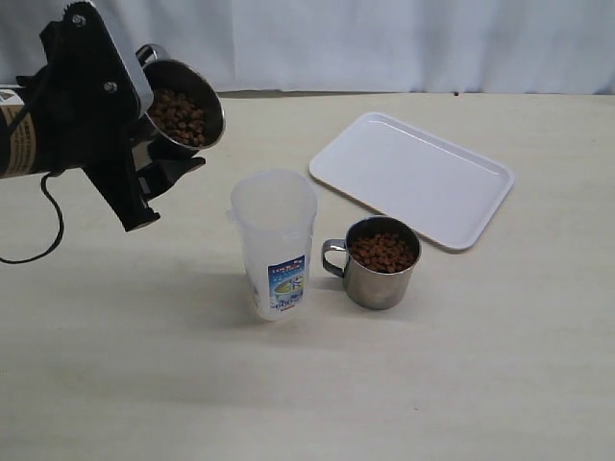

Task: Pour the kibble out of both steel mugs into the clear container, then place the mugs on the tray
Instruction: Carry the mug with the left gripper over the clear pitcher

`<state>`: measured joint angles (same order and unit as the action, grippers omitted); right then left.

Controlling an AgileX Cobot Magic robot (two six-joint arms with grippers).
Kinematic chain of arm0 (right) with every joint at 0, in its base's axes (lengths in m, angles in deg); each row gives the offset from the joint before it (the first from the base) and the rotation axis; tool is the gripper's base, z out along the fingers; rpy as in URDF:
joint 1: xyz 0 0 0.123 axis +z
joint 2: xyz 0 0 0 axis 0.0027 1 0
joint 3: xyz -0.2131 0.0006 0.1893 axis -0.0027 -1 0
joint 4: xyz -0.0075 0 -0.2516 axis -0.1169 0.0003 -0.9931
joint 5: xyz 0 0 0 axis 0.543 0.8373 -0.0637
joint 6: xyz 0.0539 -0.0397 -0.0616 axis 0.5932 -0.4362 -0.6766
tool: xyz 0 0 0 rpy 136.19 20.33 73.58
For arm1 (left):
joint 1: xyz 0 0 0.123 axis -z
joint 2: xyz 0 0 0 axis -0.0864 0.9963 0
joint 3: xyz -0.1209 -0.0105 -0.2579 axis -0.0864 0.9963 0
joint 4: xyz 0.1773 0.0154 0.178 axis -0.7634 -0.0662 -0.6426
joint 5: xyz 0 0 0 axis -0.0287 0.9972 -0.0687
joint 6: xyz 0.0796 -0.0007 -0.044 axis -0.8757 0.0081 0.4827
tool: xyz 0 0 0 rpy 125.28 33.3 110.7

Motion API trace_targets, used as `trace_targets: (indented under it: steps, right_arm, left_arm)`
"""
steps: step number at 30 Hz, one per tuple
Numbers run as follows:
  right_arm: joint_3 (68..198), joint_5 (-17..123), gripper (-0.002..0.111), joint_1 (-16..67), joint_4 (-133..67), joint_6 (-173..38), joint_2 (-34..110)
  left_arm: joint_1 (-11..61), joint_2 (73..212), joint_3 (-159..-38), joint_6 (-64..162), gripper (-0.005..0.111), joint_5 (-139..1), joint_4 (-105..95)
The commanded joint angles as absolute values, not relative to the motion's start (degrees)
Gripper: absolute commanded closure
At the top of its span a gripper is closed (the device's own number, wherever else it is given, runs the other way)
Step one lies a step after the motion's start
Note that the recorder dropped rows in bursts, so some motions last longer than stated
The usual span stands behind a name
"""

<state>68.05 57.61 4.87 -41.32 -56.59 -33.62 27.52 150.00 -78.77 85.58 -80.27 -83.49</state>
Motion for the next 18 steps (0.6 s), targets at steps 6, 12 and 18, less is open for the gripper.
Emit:
trace_targets:
  steps: [6, 12, 18]
  right_arm:
    - [67.9, 57.6, 0.103, 5.0, -41.3, -57.0, -33.8]
    - [67.9, 57.6, 0.103, 5.0, -41.3, -57.0, -33.8]
    - [67.9, 57.6, 0.103, 5.0, -41.3, -57.0, -33.8]
  left_arm:
    - [27.7, 149.7, -79.8, 85.3, 0.107, -80.6, -82.6]
    - [29.6, 149.7, -79.8, 84.1, 0.107, -79.4, -82.6]
    - [32.7, 149.7, -82.4, 84.7, 0.107, -73.7, -82.5]
